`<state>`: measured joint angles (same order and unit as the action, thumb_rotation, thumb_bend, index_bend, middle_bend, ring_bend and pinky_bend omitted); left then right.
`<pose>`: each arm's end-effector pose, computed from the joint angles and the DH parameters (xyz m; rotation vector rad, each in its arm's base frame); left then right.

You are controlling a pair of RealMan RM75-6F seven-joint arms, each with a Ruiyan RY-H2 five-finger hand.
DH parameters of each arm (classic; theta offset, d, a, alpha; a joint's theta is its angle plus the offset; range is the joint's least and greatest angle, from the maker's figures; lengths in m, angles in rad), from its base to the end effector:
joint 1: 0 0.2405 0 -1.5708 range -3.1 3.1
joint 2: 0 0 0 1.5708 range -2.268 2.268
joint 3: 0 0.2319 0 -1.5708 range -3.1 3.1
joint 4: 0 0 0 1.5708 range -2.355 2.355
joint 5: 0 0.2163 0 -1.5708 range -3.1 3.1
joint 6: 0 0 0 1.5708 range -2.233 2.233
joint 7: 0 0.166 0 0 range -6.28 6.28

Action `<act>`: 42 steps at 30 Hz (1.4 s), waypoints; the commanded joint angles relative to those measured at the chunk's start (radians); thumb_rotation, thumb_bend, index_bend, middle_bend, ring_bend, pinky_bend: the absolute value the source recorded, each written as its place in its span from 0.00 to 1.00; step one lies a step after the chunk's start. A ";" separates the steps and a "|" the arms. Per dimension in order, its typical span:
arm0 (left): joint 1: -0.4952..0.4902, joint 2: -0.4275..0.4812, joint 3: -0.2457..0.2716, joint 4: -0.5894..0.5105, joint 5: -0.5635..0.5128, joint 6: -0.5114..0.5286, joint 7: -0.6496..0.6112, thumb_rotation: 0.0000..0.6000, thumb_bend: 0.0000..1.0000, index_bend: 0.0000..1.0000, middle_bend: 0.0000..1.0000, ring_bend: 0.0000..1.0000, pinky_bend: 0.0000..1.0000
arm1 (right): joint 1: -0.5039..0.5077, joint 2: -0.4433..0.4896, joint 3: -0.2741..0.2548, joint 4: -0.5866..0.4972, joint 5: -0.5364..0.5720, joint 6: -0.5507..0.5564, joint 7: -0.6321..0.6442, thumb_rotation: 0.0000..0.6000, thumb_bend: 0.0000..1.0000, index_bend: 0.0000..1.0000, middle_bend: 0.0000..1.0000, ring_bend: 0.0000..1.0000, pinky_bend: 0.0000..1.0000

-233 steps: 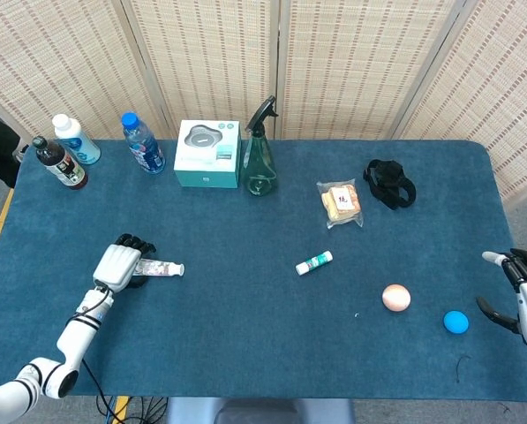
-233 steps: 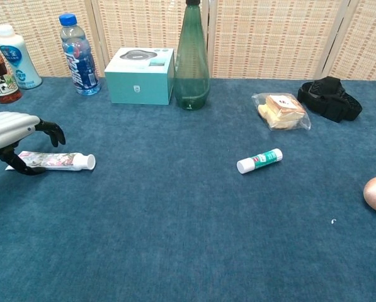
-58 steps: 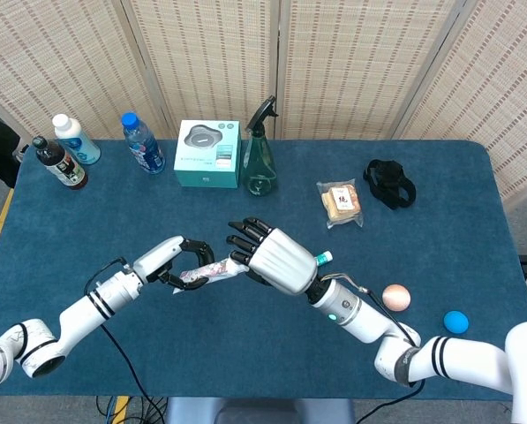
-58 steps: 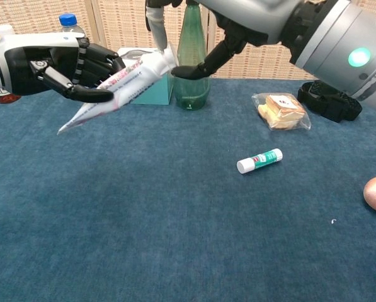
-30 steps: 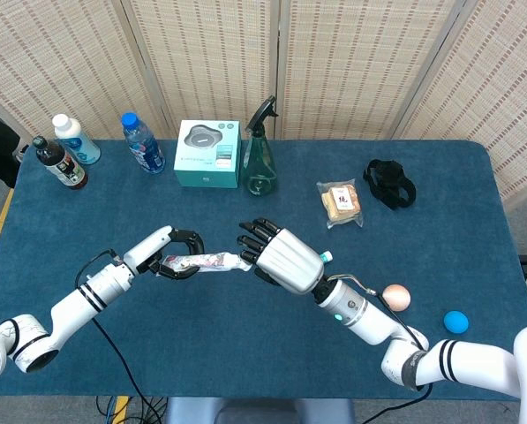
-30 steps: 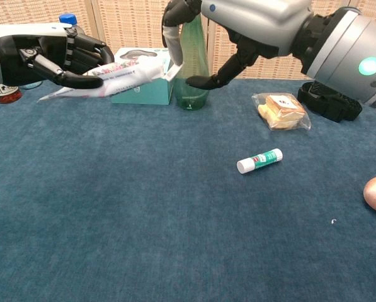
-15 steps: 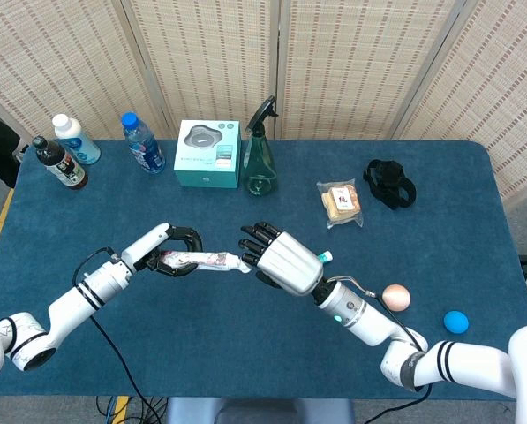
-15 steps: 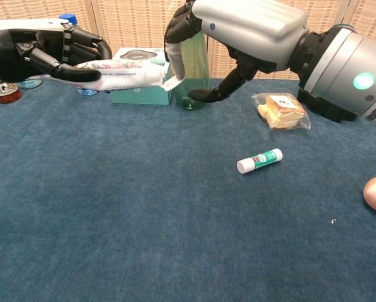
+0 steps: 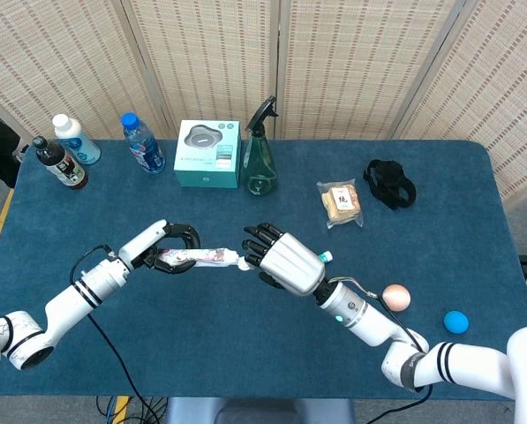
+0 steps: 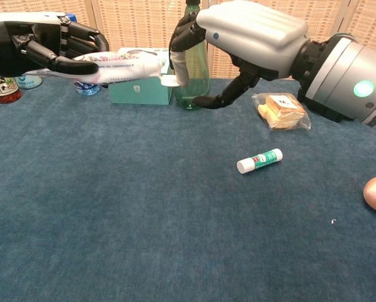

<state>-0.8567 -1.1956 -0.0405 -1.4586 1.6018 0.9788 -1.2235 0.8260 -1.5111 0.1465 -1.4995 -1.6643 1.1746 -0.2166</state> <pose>-0.1188 0.3662 0.0559 -1.7559 -1.8734 -1.5164 -0.0301 -0.3156 -0.0003 2.0640 -0.3491 1.3883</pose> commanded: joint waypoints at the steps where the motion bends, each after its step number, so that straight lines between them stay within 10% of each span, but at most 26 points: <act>1: 0.000 0.001 -0.001 -0.001 0.000 0.000 -0.001 1.00 0.46 0.62 0.72 0.49 0.29 | 0.000 -0.004 -0.001 0.004 0.000 -0.001 0.002 1.00 0.19 0.62 0.40 0.19 0.26; 24: 0.024 -0.021 0.025 0.029 -0.009 -0.016 0.158 1.00 0.46 0.63 0.72 0.49 0.31 | -0.063 0.127 -0.001 -0.111 -0.049 0.103 -0.010 1.00 0.19 0.60 0.40 0.19 0.26; 42: 0.047 -0.250 0.064 0.338 -0.015 -0.049 0.235 1.00 0.46 0.59 0.70 0.42 0.26 | -0.184 0.293 -0.016 -0.202 -0.044 0.187 -0.031 1.00 0.19 0.60 0.40 0.19 0.26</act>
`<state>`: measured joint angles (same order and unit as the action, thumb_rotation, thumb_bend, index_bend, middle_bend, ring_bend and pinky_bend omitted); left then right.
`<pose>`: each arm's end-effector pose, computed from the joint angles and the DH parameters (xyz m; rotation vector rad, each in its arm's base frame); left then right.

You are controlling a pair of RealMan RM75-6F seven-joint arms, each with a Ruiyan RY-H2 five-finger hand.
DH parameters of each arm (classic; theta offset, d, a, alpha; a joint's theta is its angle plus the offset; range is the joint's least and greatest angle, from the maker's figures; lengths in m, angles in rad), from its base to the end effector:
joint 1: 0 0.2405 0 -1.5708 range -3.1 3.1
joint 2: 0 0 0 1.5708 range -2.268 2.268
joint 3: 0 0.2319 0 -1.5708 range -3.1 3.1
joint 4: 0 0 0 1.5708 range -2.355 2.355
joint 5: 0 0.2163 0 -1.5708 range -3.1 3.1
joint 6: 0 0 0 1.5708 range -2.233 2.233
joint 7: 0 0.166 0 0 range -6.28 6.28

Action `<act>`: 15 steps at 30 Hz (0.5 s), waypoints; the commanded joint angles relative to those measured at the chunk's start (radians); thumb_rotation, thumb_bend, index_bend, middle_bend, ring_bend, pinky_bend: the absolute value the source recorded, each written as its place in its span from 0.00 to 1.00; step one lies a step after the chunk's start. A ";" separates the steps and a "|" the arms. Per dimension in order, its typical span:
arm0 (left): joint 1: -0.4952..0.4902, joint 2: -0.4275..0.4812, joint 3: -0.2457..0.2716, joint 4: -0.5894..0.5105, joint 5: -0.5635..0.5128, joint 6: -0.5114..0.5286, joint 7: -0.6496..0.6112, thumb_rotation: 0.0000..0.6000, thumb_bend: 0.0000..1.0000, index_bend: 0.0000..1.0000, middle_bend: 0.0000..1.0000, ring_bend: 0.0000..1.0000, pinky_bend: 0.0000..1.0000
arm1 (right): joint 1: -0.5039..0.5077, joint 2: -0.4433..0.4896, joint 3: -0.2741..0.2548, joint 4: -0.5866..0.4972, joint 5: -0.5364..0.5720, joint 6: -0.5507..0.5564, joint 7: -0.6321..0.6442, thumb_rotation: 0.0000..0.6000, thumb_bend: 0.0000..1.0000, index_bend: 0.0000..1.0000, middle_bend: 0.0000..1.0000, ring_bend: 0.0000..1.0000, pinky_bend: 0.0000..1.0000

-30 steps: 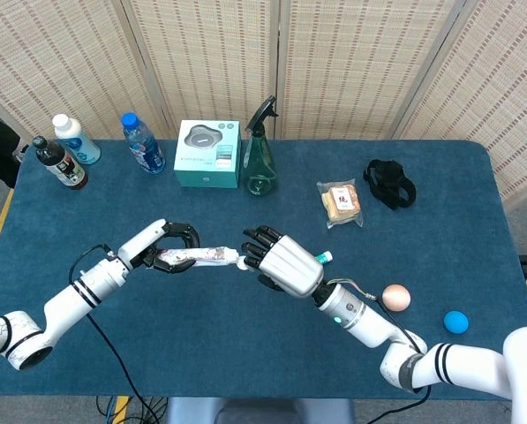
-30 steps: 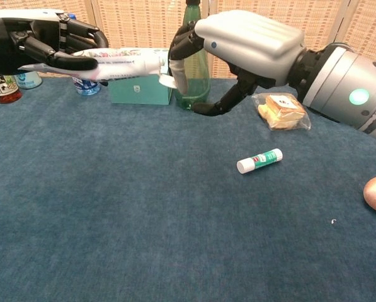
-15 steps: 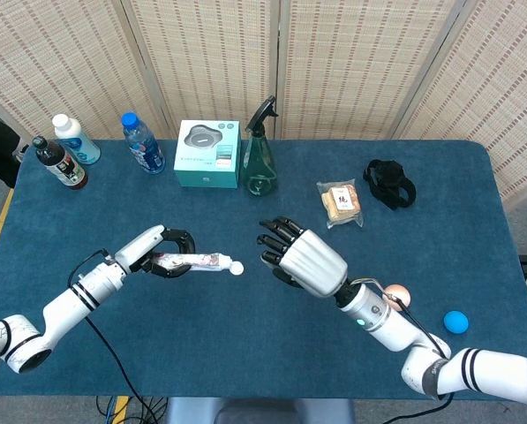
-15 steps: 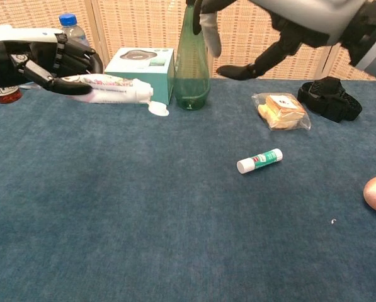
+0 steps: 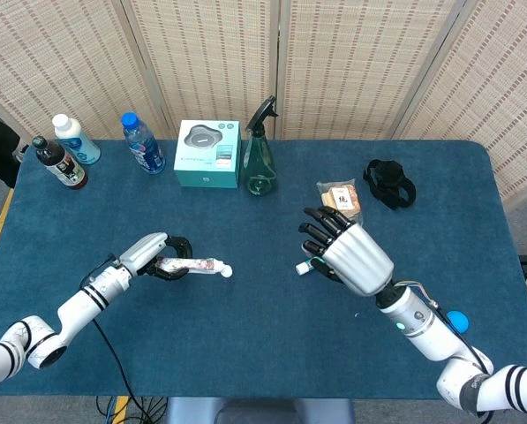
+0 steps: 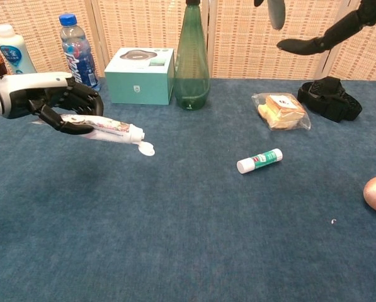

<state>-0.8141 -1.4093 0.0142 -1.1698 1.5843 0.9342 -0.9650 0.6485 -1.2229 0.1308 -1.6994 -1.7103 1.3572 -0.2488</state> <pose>-0.1776 0.3765 0.0085 -1.8499 -1.5882 -1.2522 -0.0779 -0.2992 0.0909 1.8713 -0.2874 1.3527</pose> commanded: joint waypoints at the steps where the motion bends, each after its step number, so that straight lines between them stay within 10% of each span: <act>1: 0.003 -0.045 0.013 0.064 0.005 -0.008 -0.026 1.00 0.46 0.58 0.69 0.39 0.25 | -0.011 0.007 0.001 -0.002 0.005 0.007 0.004 1.00 0.19 0.60 0.40 0.19 0.26; 15: 0.011 -0.019 0.030 0.077 0.000 -0.018 0.006 1.00 0.45 0.31 0.32 0.11 0.09 | -0.076 0.059 0.013 -0.009 0.035 0.044 -0.005 1.00 0.19 0.58 0.40 0.19 0.26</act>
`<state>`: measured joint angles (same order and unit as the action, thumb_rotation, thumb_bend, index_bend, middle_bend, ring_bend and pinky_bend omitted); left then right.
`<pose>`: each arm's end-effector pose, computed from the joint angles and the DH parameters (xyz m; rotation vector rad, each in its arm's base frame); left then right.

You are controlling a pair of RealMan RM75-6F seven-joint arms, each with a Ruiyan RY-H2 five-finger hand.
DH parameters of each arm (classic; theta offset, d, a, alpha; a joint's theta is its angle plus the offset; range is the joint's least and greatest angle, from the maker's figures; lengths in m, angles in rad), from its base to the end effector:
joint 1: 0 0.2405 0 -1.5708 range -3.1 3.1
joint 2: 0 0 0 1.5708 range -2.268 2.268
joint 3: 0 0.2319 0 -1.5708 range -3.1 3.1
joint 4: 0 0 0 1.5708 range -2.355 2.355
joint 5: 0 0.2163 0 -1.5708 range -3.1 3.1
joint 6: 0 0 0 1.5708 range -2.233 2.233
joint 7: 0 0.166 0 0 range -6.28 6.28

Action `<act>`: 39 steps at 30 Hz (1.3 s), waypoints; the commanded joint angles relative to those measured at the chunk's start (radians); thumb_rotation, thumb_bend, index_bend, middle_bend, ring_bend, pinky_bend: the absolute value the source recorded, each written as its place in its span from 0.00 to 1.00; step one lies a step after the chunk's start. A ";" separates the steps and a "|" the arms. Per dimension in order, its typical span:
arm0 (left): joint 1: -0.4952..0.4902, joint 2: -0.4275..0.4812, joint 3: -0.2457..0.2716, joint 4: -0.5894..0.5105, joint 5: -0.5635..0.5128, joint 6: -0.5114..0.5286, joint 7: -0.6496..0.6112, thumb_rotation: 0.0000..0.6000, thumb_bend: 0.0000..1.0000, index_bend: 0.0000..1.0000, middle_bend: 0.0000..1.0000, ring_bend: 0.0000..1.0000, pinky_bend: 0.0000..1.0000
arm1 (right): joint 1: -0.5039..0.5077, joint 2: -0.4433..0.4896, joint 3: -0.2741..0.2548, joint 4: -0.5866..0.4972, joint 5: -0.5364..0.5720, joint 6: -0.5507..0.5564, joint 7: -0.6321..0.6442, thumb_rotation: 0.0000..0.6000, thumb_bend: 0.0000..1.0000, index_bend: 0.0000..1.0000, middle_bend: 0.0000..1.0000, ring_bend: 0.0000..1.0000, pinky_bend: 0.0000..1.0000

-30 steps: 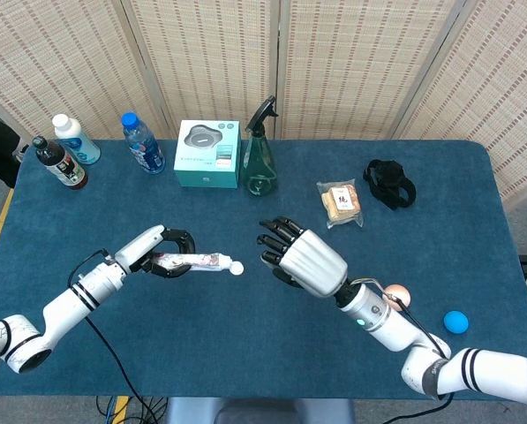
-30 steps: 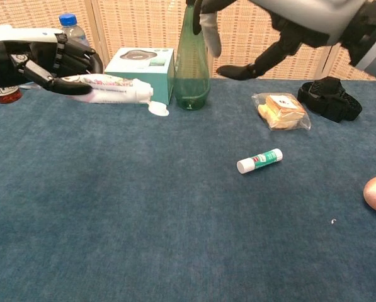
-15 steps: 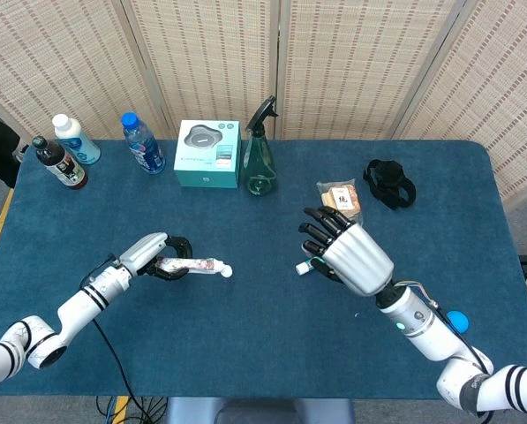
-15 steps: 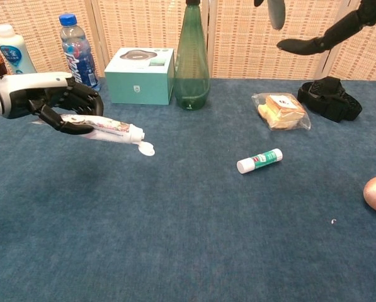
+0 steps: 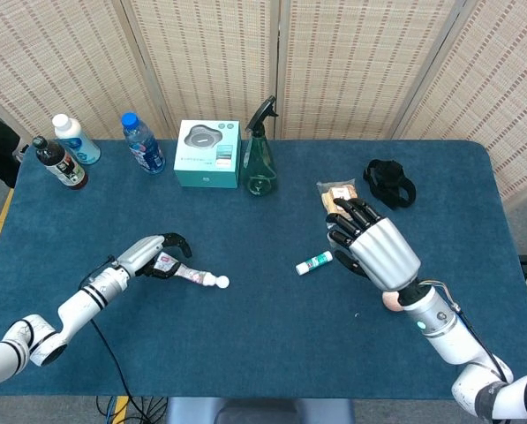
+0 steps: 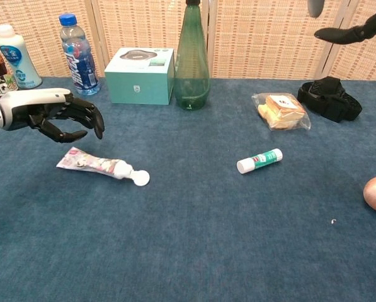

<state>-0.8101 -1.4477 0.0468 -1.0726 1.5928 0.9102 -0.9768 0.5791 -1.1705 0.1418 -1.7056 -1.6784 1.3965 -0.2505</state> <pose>-0.1999 0.3809 0.0028 -1.8556 -1.5633 -1.1629 -0.1034 -0.3005 0.1131 1.7834 -0.3146 1.2903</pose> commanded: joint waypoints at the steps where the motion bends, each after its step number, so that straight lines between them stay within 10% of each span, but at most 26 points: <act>1: 0.012 0.031 -0.004 -0.031 -0.014 0.008 0.026 1.00 0.45 0.30 0.31 0.10 0.08 | -0.012 0.012 0.003 -0.004 0.005 0.007 -0.005 1.00 0.19 0.58 0.40 0.19 0.26; 9: 0.090 0.145 -0.016 -0.160 -0.047 0.115 0.140 1.00 0.45 0.29 0.29 0.09 0.08 | -0.080 0.076 -0.015 -0.005 0.034 0.034 -0.005 1.00 0.19 0.55 0.40 0.18 0.26; 18: 0.278 0.248 -0.026 -0.330 -0.134 0.342 0.565 1.00 0.41 0.29 0.29 0.09 0.08 | -0.180 0.132 -0.039 0.013 0.130 0.053 0.030 1.00 0.19 0.30 0.33 0.16 0.26; 28: 0.489 0.255 -0.059 -0.433 -0.260 0.593 0.932 1.00 0.37 0.30 0.29 0.10 0.08 | -0.289 0.110 -0.057 0.087 0.208 0.106 0.062 1.00 0.19 0.29 0.32 0.15 0.26; 39: 0.585 0.276 -0.062 -0.494 -0.293 0.634 1.046 1.00 0.37 0.31 0.29 0.10 0.08 | -0.390 0.100 -0.074 0.098 0.259 0.149 0.078 1.00 0.19 0.29 0.32 0.15 0.26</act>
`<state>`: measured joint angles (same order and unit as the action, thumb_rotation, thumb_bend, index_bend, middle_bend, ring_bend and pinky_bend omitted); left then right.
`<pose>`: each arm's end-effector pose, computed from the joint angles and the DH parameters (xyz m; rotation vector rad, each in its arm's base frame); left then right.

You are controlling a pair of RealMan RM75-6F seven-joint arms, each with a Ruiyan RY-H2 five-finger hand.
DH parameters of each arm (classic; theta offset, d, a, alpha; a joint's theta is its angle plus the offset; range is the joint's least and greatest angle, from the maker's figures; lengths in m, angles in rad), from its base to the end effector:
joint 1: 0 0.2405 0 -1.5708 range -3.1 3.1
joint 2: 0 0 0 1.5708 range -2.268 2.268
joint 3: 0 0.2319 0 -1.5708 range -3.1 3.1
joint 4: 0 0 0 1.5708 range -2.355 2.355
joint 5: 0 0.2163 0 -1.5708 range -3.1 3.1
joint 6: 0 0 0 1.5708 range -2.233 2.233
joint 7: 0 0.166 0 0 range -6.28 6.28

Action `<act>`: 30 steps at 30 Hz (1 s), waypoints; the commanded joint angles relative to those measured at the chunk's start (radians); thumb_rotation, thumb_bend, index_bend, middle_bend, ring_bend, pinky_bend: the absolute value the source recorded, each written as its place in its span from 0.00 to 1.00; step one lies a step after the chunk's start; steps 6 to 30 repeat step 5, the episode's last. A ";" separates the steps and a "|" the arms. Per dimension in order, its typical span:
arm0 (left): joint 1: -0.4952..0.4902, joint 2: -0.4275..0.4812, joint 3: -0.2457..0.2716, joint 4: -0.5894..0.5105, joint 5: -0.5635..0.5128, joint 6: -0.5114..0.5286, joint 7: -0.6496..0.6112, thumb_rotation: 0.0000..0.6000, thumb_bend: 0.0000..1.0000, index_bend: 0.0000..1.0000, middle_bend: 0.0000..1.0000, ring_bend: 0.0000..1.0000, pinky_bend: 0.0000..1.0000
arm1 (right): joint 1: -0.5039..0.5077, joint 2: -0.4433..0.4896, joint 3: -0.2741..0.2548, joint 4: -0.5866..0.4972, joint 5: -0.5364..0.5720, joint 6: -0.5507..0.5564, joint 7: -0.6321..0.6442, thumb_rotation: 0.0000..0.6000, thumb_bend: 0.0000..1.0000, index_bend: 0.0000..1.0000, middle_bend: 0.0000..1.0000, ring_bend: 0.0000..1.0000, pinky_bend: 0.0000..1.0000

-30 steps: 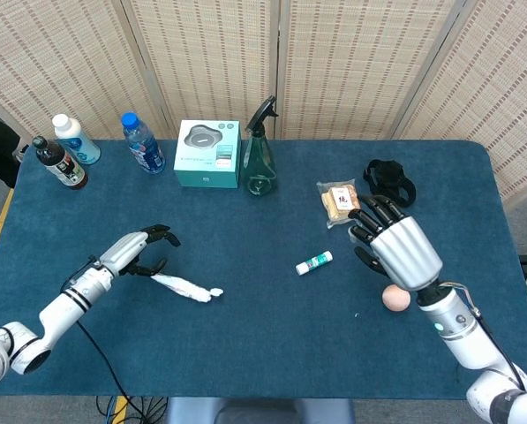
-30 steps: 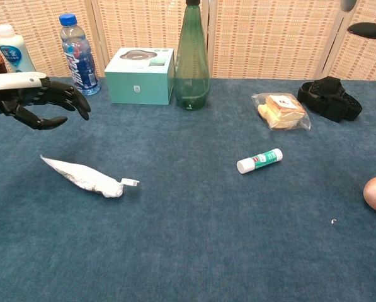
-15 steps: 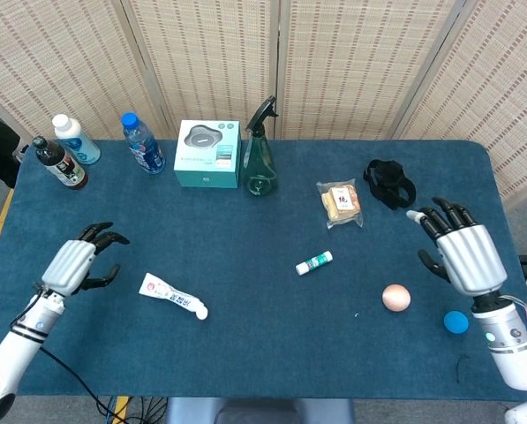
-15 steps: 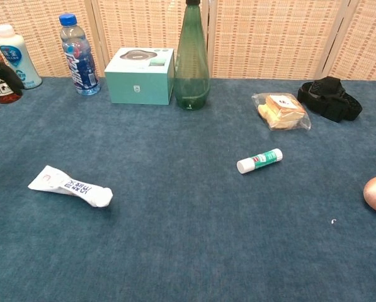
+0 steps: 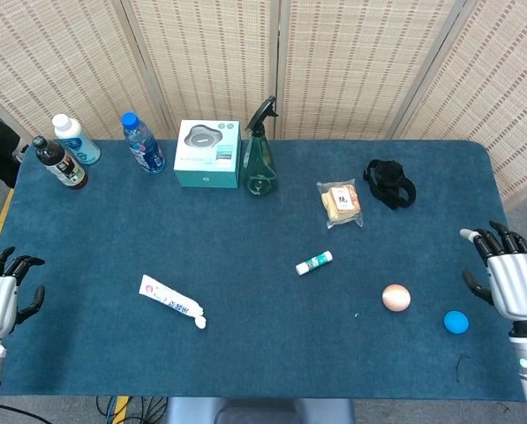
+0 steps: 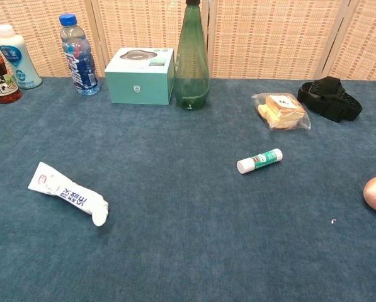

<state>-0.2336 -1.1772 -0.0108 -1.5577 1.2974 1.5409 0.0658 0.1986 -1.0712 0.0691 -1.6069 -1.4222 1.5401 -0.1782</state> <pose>-0.2953 0.2369 0.1455 -1.3001 -0.8348 -0.8753 -0.2772 -0.2384 0.1750 1.3894 -0.6353 0.8283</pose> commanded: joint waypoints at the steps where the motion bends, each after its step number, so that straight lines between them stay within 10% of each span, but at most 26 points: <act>1: 0.012 0.006 -0.006 -0.011 0.007 0.002 0.007 1.00 0.37 0.31 0.29 0.10 0.08 | -0.016 0.001 -0.002 -0.001 0.003 0.007 0.009 1.00 0.19 0.29 0.32 0.15 0.26; 30: 0.017 0.000 -0.011 -0.012 0.021 -0.008 0.014 1.00 0.37 0.31 0.29 0.11 0.08 | -0.028 -0.001 -0.006 -0.001 0.010 -0.007 0.014 1.00 0.19 0.29 0.32 0.15 0.26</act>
